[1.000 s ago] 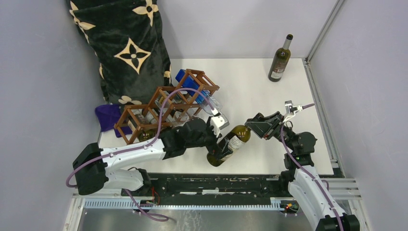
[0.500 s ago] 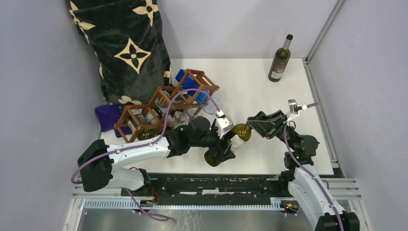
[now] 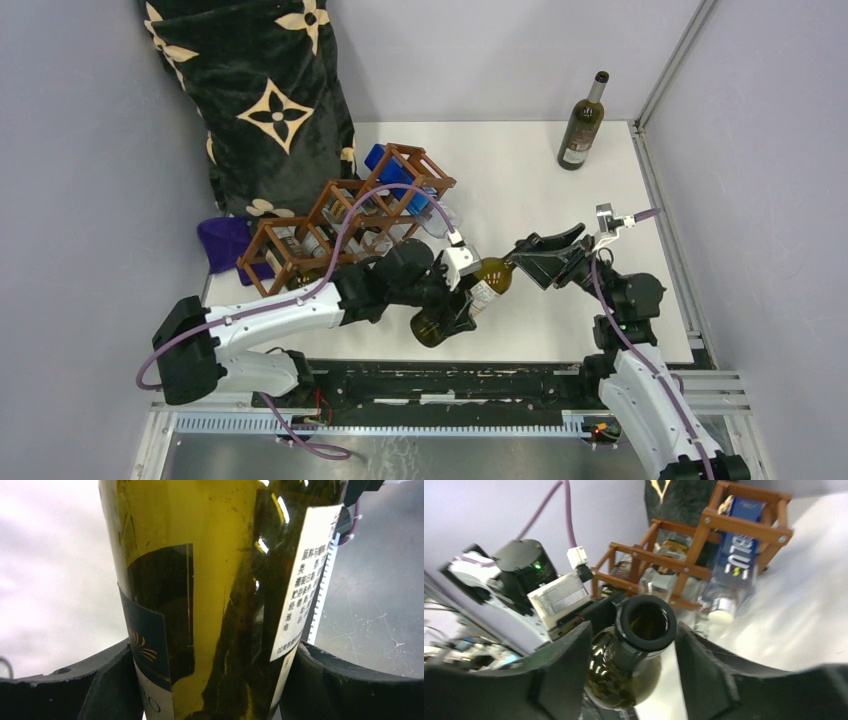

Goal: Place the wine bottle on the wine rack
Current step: Pick up the wine bottle from the corner of the board.

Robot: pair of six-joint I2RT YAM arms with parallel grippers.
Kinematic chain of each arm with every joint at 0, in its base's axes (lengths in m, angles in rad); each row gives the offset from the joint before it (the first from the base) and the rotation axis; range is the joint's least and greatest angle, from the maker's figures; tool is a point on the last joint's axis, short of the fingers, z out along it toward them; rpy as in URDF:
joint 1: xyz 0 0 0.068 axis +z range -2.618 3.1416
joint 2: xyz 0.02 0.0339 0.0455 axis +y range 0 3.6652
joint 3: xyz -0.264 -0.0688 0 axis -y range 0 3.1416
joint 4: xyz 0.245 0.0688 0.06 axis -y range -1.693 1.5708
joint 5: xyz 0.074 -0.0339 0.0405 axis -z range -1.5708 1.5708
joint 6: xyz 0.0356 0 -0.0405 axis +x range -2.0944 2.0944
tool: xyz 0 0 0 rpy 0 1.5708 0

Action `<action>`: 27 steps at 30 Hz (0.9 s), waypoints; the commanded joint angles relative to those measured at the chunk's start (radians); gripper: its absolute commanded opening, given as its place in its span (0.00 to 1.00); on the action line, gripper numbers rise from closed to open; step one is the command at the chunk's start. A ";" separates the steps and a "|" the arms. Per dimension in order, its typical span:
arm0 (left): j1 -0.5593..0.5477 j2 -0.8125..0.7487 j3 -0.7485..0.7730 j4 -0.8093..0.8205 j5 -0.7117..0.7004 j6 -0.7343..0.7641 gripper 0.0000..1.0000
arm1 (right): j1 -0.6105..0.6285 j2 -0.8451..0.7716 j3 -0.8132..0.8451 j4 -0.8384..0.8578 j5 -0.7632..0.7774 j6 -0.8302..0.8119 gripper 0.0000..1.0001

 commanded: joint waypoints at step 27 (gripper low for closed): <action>0.012 -0.124 0.295 -0.651 0.036 0.147 0.02 | 0.076 -0.111 0.496 -0.810 -0.135 -0.913 0.98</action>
